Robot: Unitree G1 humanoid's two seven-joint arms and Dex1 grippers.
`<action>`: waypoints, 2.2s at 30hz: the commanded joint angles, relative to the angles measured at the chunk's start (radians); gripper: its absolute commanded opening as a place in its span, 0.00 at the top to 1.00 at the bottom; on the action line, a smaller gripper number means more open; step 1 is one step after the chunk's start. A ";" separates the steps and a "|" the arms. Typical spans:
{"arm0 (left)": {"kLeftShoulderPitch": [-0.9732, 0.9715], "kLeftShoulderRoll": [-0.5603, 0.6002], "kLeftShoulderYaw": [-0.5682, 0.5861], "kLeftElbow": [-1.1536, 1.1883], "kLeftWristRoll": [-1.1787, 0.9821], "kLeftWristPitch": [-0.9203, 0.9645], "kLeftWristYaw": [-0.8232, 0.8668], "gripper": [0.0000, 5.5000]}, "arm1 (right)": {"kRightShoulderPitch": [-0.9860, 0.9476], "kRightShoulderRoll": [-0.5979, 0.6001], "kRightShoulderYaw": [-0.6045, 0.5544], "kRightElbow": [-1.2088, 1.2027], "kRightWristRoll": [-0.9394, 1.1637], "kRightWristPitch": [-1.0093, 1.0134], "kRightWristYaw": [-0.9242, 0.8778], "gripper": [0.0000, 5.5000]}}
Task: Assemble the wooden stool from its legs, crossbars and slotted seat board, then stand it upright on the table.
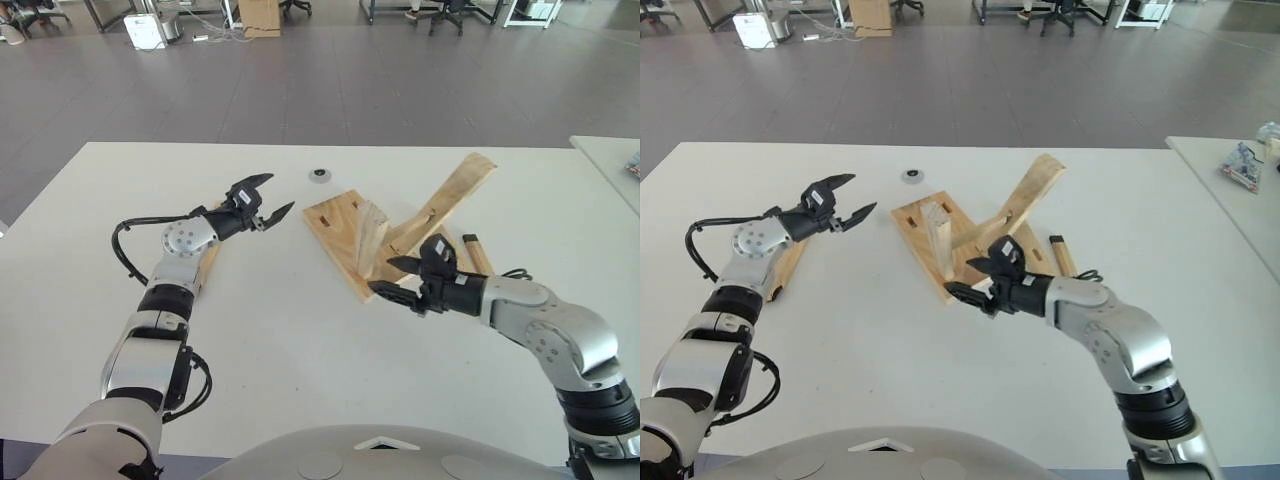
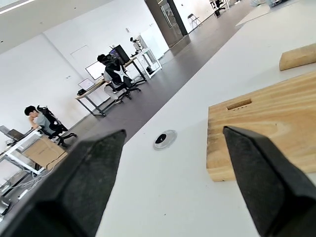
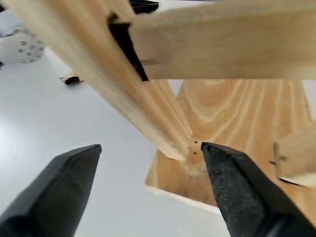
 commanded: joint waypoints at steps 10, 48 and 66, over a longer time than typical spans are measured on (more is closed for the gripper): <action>0.144 0.016 0.068 -0.217 -0.048 0.137 0.079 0.34 | -0.109 0.222 0.145 0.201 -0.297 -0.219 -0.205 0.36; 0.146 0.175 -0.239 0.082 0.413 -0.038 0.172 0.34 | -0.051 -0.217 0.041 0.427 -0.424 -0.645 0.439 0.49; 0.716 0.641 -0.226 -0.877 -0.207 0.391 -0.502 0.34 | -0.290 -0.060 0.018 0.925 -0.633 -0.797 0.118 0.49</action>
